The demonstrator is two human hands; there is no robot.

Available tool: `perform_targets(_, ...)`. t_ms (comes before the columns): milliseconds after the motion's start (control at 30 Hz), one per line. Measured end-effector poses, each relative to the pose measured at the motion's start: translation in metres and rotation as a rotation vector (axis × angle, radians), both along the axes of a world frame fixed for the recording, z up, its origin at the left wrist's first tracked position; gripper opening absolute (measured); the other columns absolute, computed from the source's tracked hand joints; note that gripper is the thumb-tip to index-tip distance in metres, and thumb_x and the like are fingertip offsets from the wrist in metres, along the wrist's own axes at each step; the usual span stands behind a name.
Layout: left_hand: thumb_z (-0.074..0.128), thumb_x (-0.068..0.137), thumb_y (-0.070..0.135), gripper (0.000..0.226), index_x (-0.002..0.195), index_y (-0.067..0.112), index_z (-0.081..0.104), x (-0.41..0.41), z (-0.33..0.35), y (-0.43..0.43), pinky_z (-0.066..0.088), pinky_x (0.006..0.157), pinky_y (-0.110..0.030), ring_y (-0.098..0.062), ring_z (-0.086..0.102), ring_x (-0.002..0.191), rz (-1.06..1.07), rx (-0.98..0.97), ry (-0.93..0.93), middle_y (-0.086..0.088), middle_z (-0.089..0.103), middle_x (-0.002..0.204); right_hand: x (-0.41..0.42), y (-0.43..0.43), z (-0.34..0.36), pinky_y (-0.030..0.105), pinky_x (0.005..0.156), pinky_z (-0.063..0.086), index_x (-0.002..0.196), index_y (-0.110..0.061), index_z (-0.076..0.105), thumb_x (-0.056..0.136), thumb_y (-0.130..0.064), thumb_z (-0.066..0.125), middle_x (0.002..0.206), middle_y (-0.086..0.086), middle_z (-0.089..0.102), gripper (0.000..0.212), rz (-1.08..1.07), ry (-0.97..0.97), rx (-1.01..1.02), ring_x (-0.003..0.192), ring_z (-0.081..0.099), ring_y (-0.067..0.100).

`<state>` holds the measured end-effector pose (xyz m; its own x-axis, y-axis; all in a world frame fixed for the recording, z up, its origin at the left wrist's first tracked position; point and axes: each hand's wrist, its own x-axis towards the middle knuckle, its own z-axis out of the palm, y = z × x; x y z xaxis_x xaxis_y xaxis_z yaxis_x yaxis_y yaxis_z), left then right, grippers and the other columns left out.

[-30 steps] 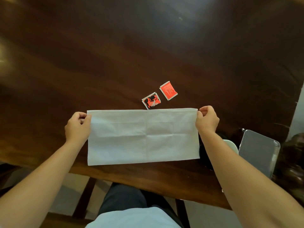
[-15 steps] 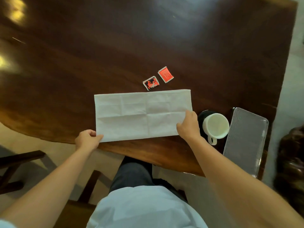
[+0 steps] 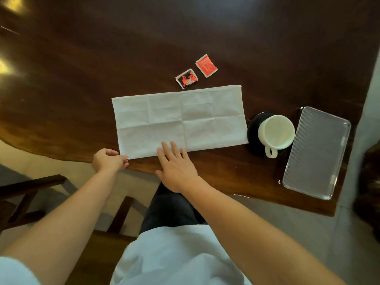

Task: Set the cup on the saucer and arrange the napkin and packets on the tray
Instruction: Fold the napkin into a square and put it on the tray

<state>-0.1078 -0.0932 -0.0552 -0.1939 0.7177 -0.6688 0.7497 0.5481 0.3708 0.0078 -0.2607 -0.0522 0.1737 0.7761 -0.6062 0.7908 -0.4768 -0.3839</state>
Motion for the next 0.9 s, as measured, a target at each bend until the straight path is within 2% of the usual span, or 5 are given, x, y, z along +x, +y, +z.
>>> perform_targets(167,0.079,0.083,0.006,0.026,0.101,0.011,0.061,-0.001,0.002,-0.003,0.060,0.077,-0.037,-0.023,0.067,0.084,-0.128,0.069,0.075,-0.013,0.066,0.107,0.037,-0.054,-0.022,0.056,0.122,-0.001,0.155,-0.018,-0.018,0.103,-0.055,0.023,0.161,0.003,-0.030,0.076,-0.017,-0.164,-0.102,0.147,-0.028,0.030)
perform_targets(400,0.078,0.077,0.009,0.043,0.115,0.011,0.057,0.001,-0.002,-0.029,0.052,0.079,-0.042,-0.036,0.051,0.106,-1.199,0.496,0.252,-0.017,0.054,0.120,0.070,-0.105,-0.020,0.053,0.122,-0.003,0.150,-0.018,-0.029,0.093,-0.074,0.016,0.156,0.006,-0.040,0.092,-0.298,-0.245,-0.246,0.146,-0.030,0.033)
perform_targets(500,0.072,0.086,0.022,0.054,0.135,0.009,0.051,0.006,-0.003,-0.058,0.048,0.098,-0.049,-0.040,0.045,0.127,-1.484,0.413,0.168,-0.022,0.048,0.142,0.067,-0.098,-0.017,0.055,0.122,-0.002,0.151,-0.019,-0.028,0.095,-0.070,0.026,0.155,0.006,-0.042,0.093,-0.353,-0.190,-0.258,0.146,-0.030,0.035)
perform_targets(667,0.027,0.097,0.066,0.087,0.157,0.021,-0.017,-0.014,-0.017,-0.082,0.002,0.123,-0.052,-0.038,-0.018,0.152,-1.561,0.135,0.332,-0.011,-0.024,0.165,0.072,-0.089,-0.004,0.059,0.121,0.003,0.156,-0.019,-0.017,0.100,-0.053,0.037,0.159,0.006,-0.035,0.085,-0.407,-0.080,-0.271,0.148,-0.025,0.036)
perform_targets(900,0.008,0.093,0.070,0.086,0.152,0.020,-0.027,-0.049,-0.014,-0.013,-0.004,0.125,-0.044,-0.023,-0.028,0.148,-1.626,0.134,0.365,-0.009,-0.034,0.160,0.058,-0.086,0.010,0.060,0.120,0.008,0.159,-0.019,-0.003,0.104,-0.040,0.038,0.165,0.005,-0.023,0.072,-0.325,-0.044,-0.276,0.152,-0.016,0.031)
